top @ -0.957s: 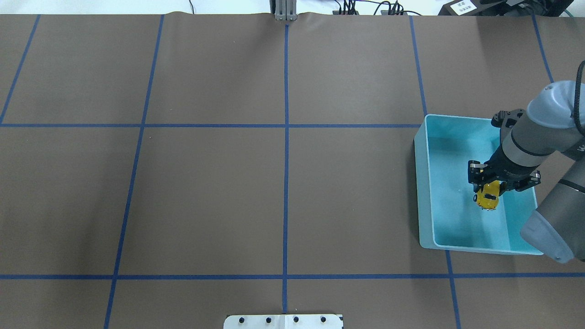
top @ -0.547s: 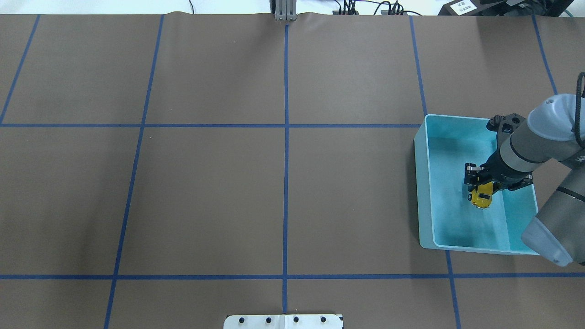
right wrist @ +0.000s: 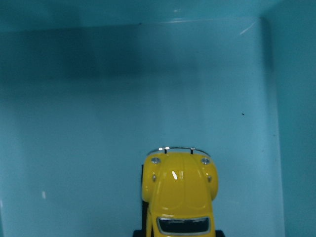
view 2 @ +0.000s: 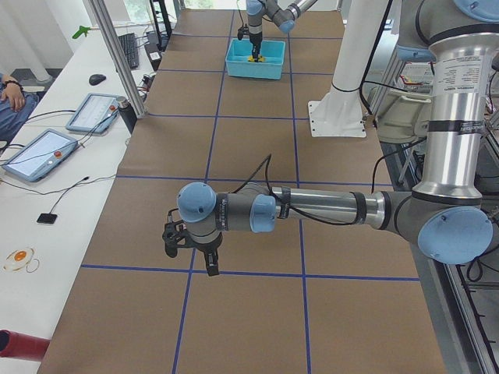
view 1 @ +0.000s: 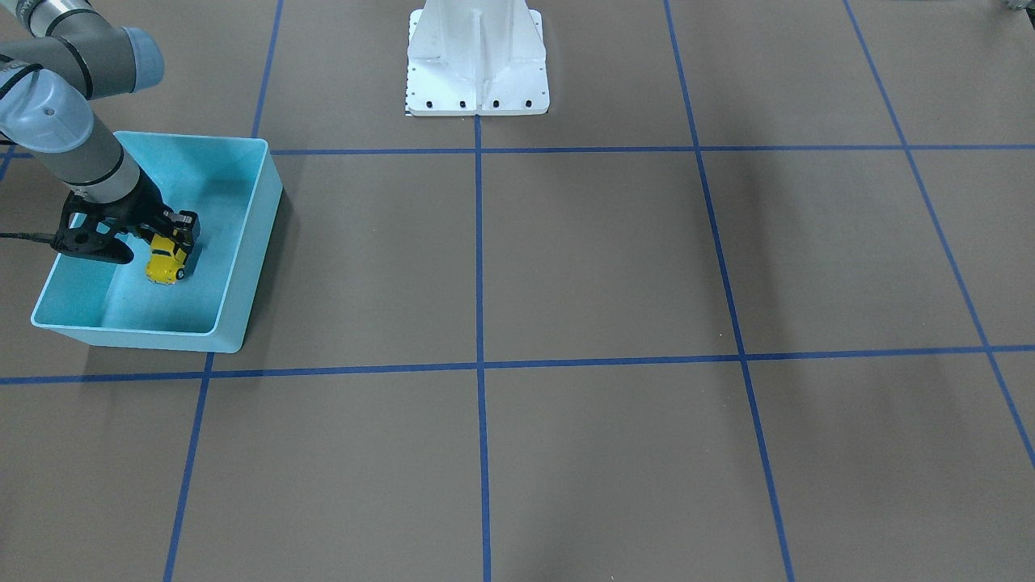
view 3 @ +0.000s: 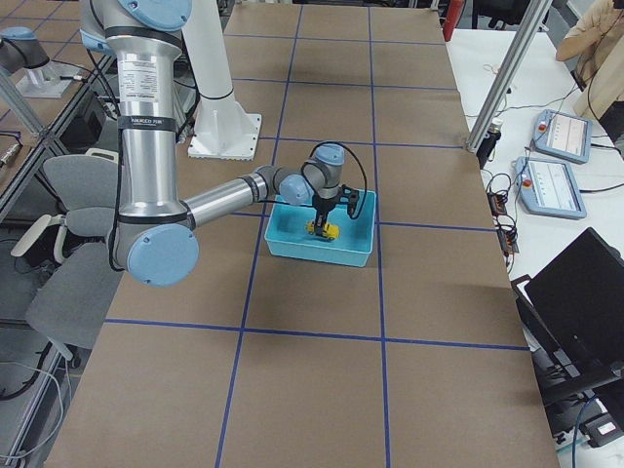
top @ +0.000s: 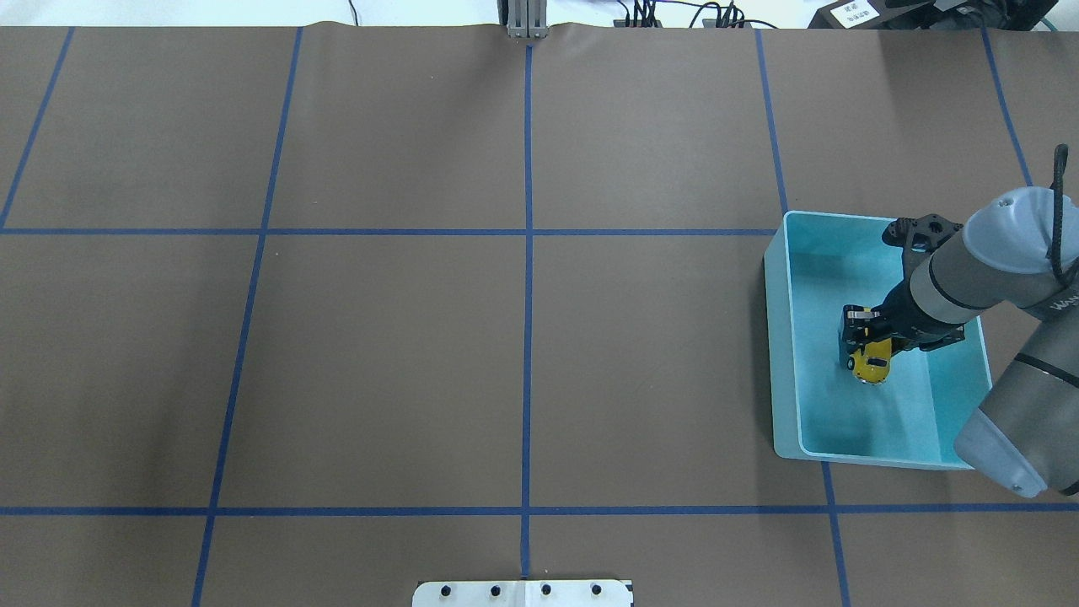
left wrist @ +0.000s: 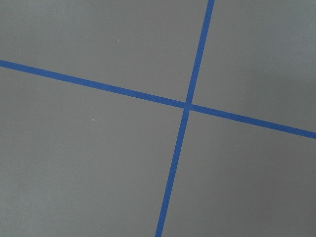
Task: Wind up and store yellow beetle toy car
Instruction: 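Open the right gripper to release the car in the bin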
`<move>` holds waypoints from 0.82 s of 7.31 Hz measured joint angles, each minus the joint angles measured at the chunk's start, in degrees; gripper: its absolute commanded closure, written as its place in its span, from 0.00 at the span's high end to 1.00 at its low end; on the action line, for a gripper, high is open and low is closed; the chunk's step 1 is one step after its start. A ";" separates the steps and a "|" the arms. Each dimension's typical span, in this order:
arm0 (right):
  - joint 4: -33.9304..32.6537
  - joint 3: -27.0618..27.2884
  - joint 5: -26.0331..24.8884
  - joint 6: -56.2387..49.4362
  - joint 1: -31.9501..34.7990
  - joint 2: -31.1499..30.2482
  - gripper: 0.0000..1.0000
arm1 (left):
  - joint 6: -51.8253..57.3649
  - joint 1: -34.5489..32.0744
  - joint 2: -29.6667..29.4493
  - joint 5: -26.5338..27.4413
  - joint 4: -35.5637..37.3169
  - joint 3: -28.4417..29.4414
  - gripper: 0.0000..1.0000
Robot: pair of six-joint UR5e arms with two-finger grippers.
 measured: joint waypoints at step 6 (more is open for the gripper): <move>10.77 -5.42 -0.27 0.71 -0.93 0.10 0.99 | -0.55 0.00 -0.46 0.05 0.08 0.01 1.00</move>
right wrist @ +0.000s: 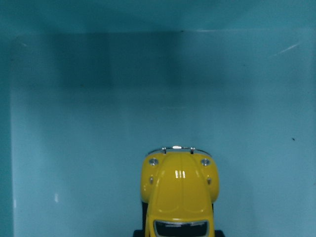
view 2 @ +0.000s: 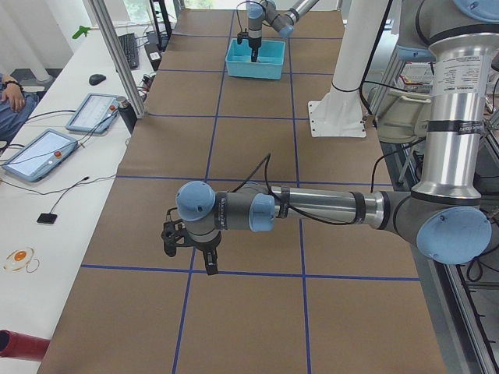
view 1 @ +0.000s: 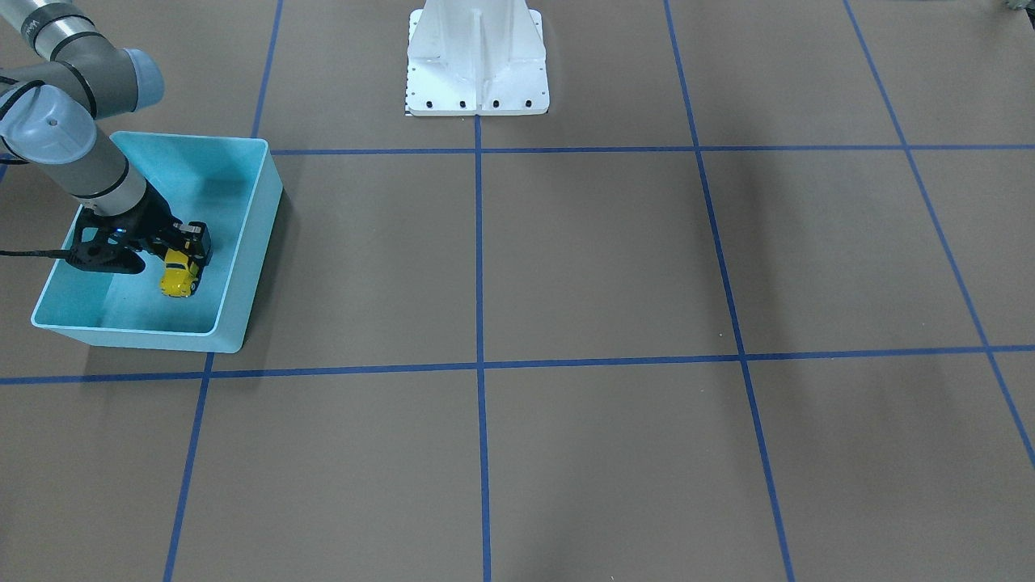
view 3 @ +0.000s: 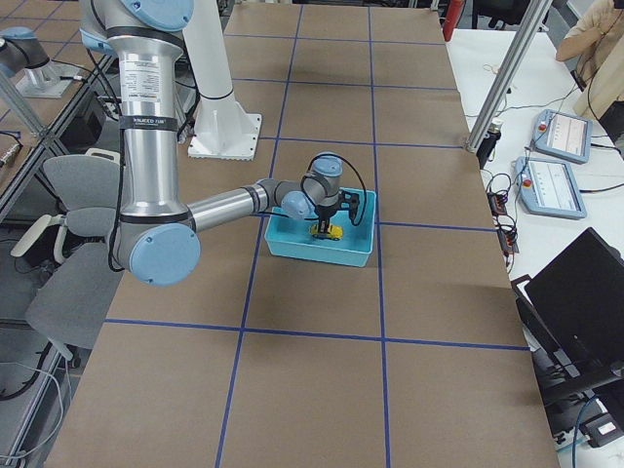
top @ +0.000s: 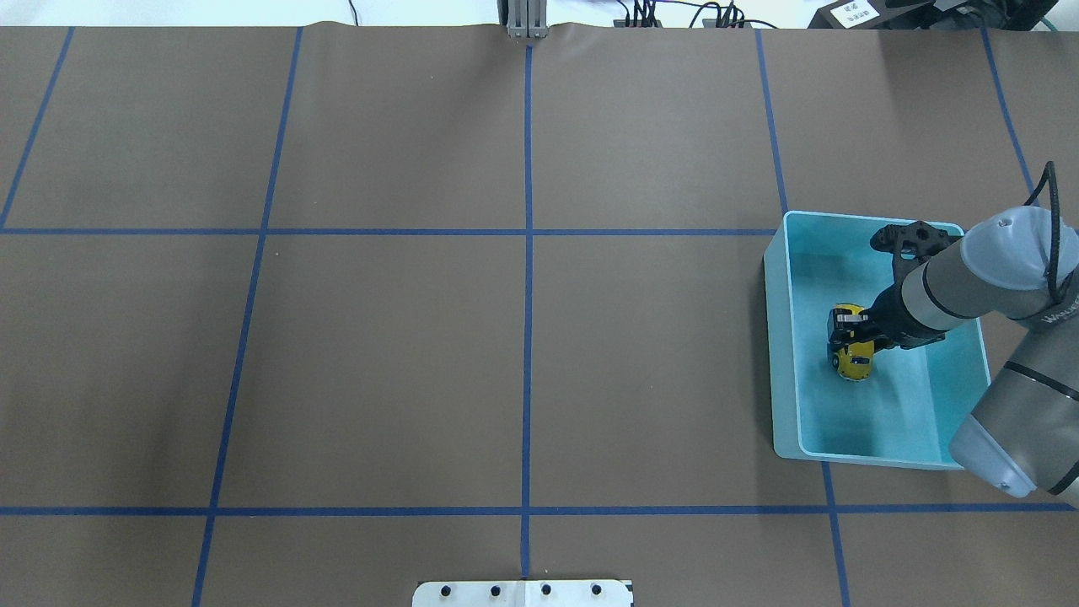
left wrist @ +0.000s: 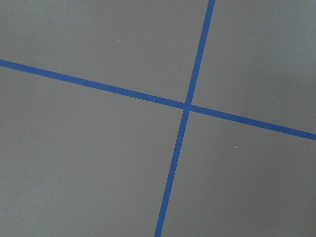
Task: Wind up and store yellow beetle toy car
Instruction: 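Open the right gripper to release the car in the bin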
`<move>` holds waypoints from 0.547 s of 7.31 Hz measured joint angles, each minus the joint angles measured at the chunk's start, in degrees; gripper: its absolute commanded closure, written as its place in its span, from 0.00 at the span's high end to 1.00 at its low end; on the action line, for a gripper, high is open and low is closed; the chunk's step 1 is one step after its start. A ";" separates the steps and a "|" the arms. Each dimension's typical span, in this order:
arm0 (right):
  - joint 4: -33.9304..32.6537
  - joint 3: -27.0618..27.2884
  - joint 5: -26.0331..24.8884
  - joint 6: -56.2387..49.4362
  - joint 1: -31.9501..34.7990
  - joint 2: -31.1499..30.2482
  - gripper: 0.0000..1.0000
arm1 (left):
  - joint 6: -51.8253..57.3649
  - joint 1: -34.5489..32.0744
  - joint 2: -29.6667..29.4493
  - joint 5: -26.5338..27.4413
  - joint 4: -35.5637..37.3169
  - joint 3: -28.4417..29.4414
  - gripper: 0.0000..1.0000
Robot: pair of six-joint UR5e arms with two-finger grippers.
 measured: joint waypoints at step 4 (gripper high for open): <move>-1.27 1.64 1.55 0.38 0.88 0.79 0.99 | 0.04 0.00 -0.14 0.03 0.00 -0.06 1.00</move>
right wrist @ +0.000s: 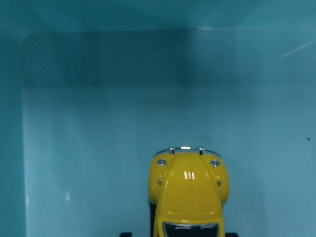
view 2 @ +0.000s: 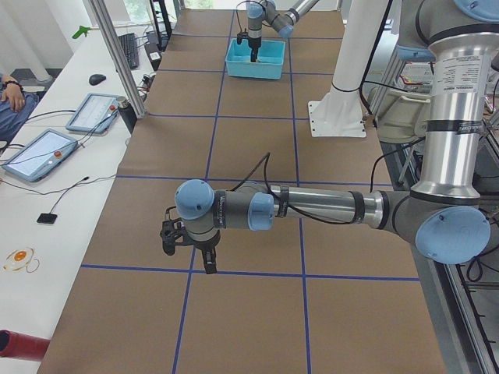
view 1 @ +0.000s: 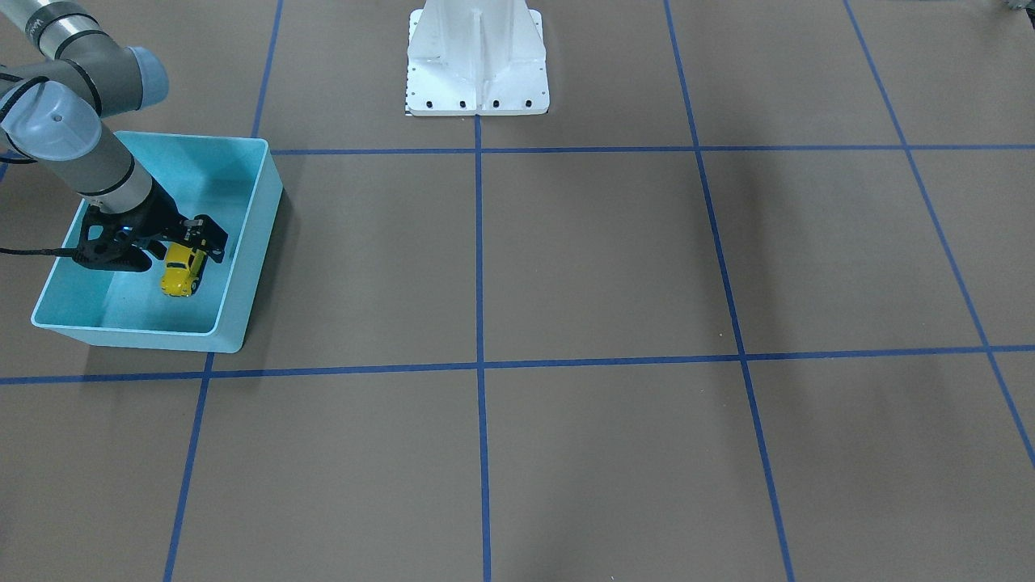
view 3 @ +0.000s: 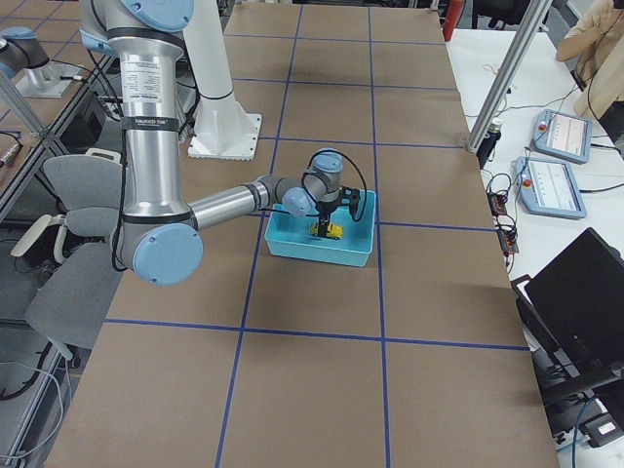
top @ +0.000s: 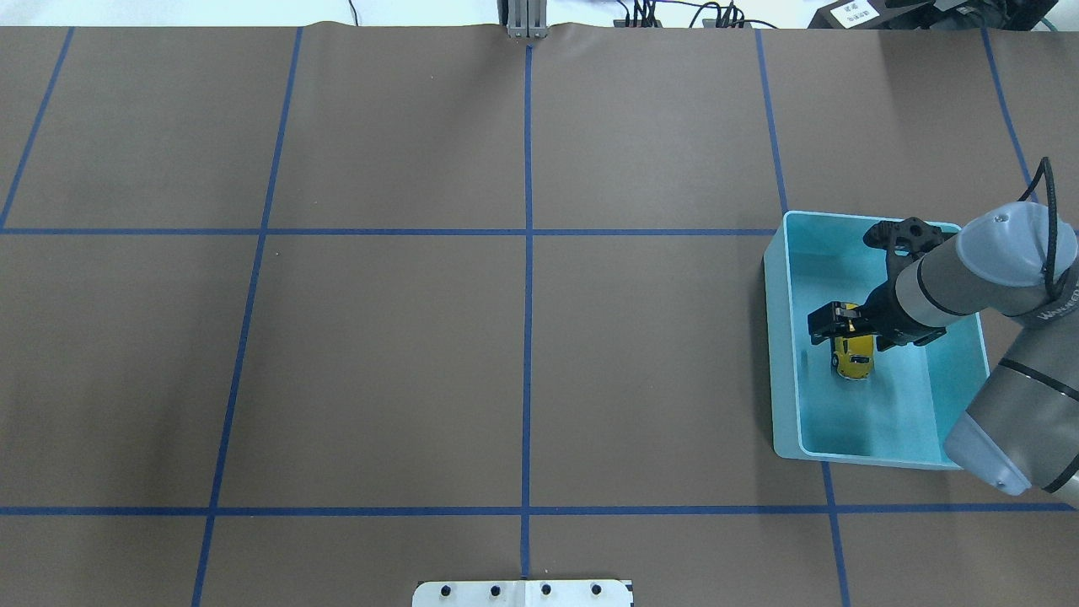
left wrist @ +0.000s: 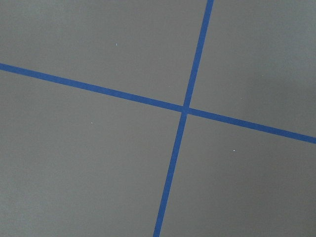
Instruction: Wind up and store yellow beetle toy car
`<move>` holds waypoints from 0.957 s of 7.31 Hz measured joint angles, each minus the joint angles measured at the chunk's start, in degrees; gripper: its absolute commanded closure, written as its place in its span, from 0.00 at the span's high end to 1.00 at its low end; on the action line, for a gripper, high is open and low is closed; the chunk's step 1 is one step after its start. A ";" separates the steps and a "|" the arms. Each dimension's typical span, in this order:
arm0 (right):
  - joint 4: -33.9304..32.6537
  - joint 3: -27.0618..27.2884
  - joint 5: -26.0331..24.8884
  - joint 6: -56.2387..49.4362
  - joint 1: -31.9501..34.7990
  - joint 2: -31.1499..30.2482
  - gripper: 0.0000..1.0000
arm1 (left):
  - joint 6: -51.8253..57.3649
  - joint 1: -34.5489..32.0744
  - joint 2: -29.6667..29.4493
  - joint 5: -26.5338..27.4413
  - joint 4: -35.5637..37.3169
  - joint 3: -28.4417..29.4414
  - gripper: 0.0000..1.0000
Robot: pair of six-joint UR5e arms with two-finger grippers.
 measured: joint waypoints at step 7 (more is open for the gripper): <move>-24.00 -8.84 7.53 -21.63 16.30 19.33 0.99 | -0.05 0.00 -0.01 -0.03 0.08 -0.35 1.00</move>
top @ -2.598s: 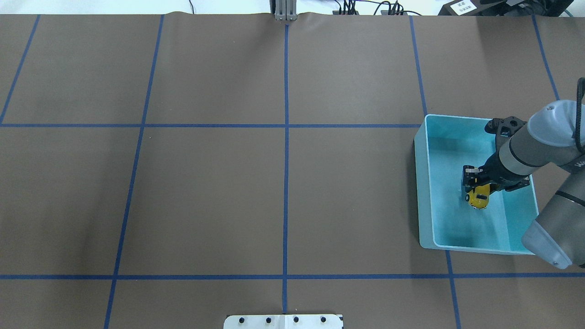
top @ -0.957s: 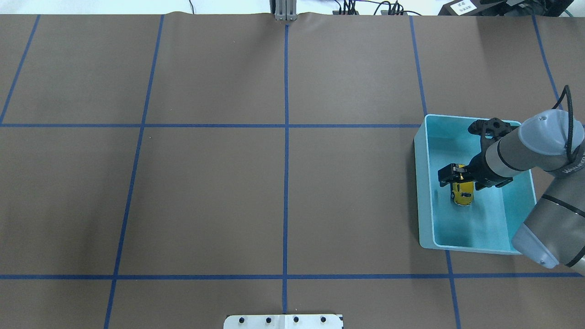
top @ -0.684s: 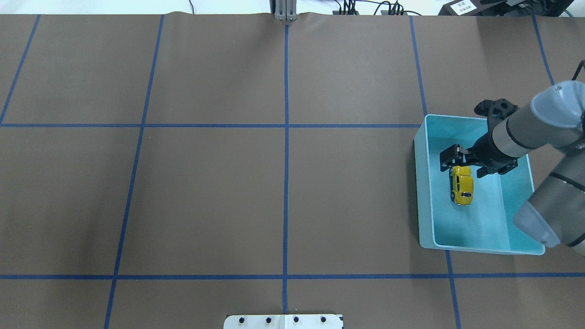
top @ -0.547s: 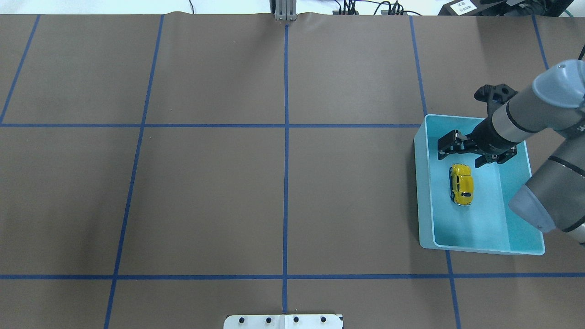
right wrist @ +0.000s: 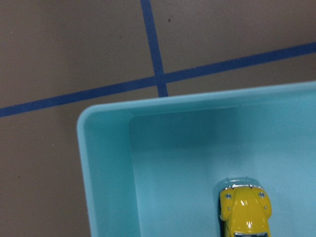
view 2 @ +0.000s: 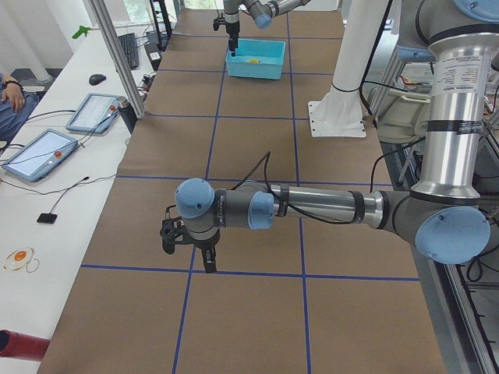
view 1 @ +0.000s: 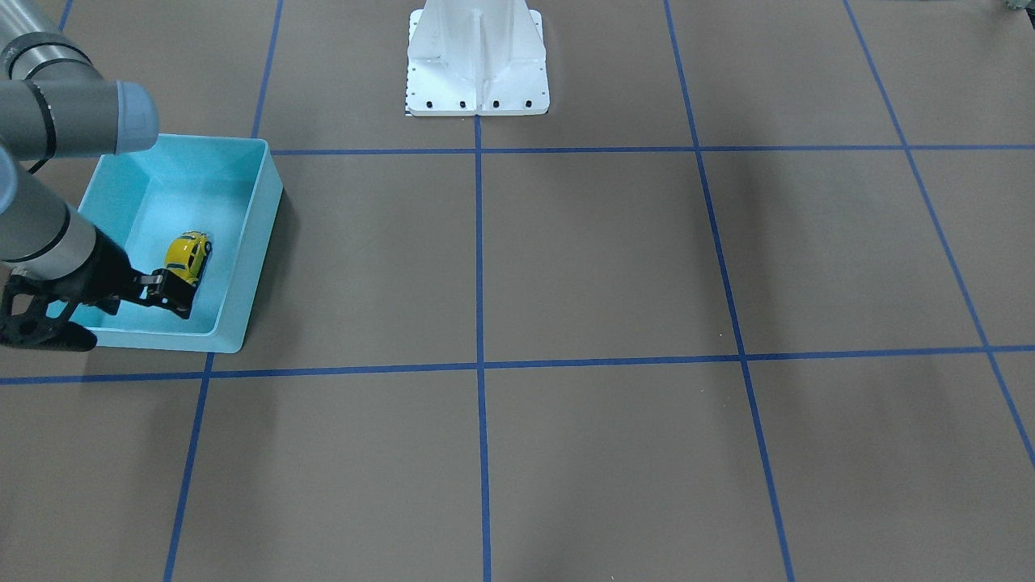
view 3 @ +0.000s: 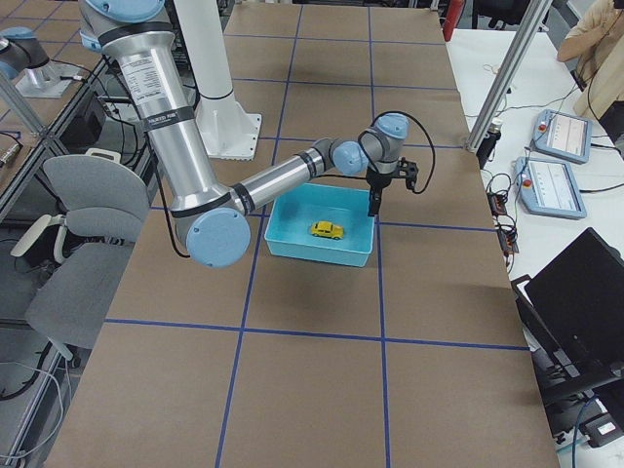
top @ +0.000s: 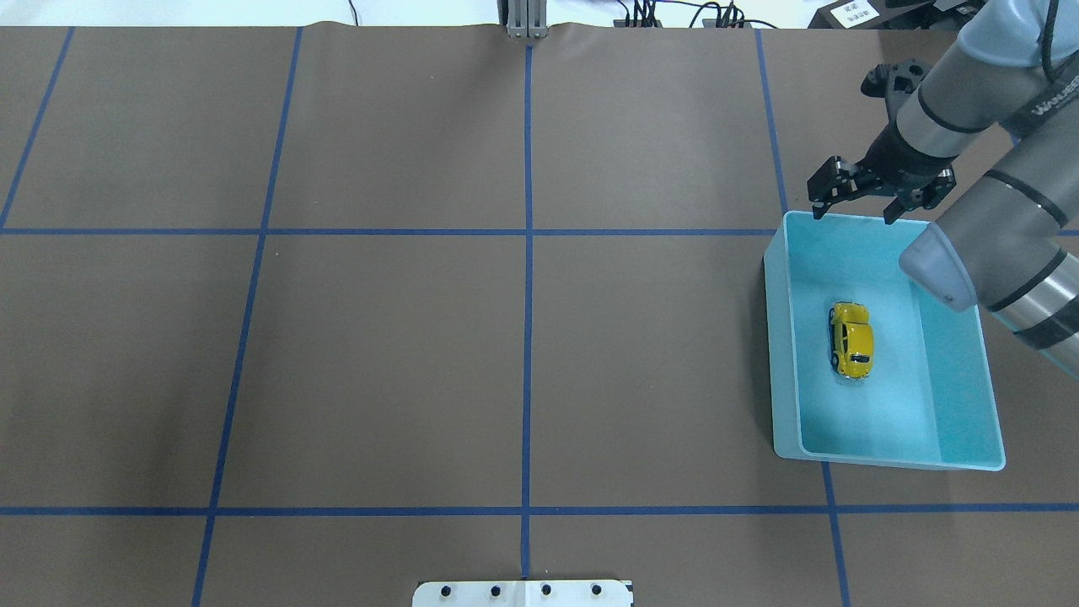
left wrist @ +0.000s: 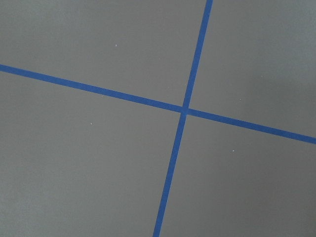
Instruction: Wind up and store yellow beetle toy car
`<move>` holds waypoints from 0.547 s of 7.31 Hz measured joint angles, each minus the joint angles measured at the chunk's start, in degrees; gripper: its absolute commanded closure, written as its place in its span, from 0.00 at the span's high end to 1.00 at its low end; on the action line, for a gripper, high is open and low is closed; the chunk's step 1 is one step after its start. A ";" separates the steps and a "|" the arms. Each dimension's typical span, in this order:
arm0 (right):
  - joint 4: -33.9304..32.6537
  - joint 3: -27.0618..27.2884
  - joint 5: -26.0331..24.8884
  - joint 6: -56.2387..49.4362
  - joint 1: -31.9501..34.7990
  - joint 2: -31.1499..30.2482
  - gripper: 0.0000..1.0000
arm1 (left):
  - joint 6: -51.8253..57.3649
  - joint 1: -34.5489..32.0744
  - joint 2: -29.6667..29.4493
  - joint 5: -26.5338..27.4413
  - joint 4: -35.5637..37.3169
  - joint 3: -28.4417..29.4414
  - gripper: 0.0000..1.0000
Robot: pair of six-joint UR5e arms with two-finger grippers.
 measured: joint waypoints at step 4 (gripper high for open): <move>-1.39 -12.80 4.62 -26.69 14.50 2.23 0.99 | -0.09 0.00 0.00 0.03 0.14 -0.13 1.00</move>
